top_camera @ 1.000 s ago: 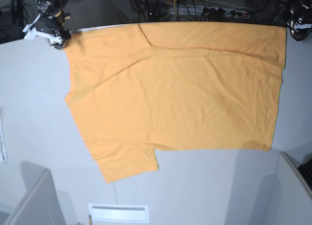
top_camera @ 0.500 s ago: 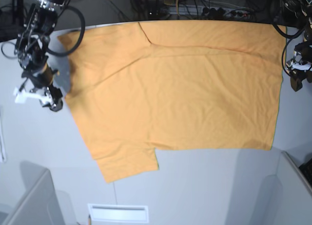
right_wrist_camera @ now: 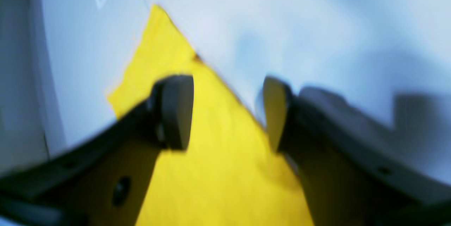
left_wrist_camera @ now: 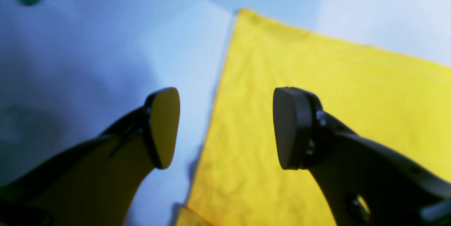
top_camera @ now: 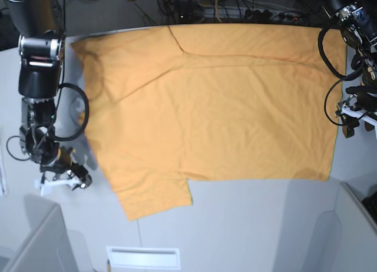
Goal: Fold the T-shirt properly
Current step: 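Release the right gripper, move it to the hem corner and grasp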
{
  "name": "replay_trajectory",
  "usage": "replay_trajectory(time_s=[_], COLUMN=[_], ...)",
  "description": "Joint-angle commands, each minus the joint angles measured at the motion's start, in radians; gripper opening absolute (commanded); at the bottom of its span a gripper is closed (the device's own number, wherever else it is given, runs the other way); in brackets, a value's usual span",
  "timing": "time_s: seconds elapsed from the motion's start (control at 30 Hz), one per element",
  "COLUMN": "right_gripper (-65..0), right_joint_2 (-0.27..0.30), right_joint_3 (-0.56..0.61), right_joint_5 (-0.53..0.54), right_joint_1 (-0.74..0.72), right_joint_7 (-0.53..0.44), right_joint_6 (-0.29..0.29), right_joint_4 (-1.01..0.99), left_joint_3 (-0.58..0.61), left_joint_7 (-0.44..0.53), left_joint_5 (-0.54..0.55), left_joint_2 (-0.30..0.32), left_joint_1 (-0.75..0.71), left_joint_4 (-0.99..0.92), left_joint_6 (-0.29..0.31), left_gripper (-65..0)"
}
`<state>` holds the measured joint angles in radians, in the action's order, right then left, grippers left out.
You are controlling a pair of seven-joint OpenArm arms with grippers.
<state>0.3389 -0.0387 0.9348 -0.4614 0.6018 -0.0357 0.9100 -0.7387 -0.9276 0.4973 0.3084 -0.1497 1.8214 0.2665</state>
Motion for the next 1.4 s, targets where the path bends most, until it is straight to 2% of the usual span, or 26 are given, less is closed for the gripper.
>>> replay_trajectory(time_s=[0.0, 0.07, 0.17, 0.23, 0.4, 0.5, 0.77, 0.9, 1.3, 1.37], right_gripper=[-34.2, -34.2, -33.9, -31.5, -28.4, -28.4, -28.4, -28.7, -29.1, -33.0], right_joint_2=[0.013, 0.013, 0.010, 0.001, -0.048, -0.073, -0.094, -0.123, -0.123, -0.122], right_joint_3=[0.030, 0.115, 0.244, 0.316, 0.449, 0.507, 0.520, 0.523, 0.523, 0.523], right_joint_5=[0.013, 0.013, 0.013, 0.013, 0.014, 0.014, 0.016, 0.014, 0.014, 0.014], right_joint_1=[-0.063, -0.135, -0.244, -0.302, -0.405, -0.415, -0.389, -0.389, -0.388, -0.388], right_joint_7=[-0.035, -0.089, -0.181, -0.231, -0.375, -0.408, -0.403, -0.388, -0.389, -0.389], right_joint_6=[0.030, 0.058, 0.136, 0.178, 0.253, 0.305, 0.314, 0.377, 0.374, 0.374], right_joint_4=[-0.029, -0.131, -0.303, -0.423, -0.678, -0.734, -0.734, -0.734, -0.736, -0.736], left_joint_3=[-0.008, -0.008, -0.008, -0.009, -0.009, -0.009, -0.009, -0.009, -0.009, -0.003], left_joint_7=[0.018, 0.020, 0.020, 0.022, 0.022, 0.025, 0.025, 0.025, 0.022, 0.023], left_joint_5=[-0.010, -0.022, -0.016, -0.024, -0.024, -0.024, -0.024, -0.022, -0.024, -0.024], left_joint_2=[0.019, 0.019, 0.019, 0.019, 0.021, 0.021, 0.021, 0.021, 0.021, 0.022], left_joint_1=[0.005, 0.011, 0.012, 0.006, 0.002, 0.002, 0.008, 0.011, 0.012, 0.015], left_joint_4=[0.005, -0.005, -0.009, -0.019, -0.050, -0.051, -0.051, -0.064, -0.067, -0.067], left_joint_6=[0.001, 0.001, 0.001, 0.001, 0.001, 0.001, 0.001, 0.001, 0.001, 0.001], left_gripper=[-24.8, -24.8, -24.8, -24.8, -24.8, -24.8, -24.8, -24.8, -24.8, -24.8])
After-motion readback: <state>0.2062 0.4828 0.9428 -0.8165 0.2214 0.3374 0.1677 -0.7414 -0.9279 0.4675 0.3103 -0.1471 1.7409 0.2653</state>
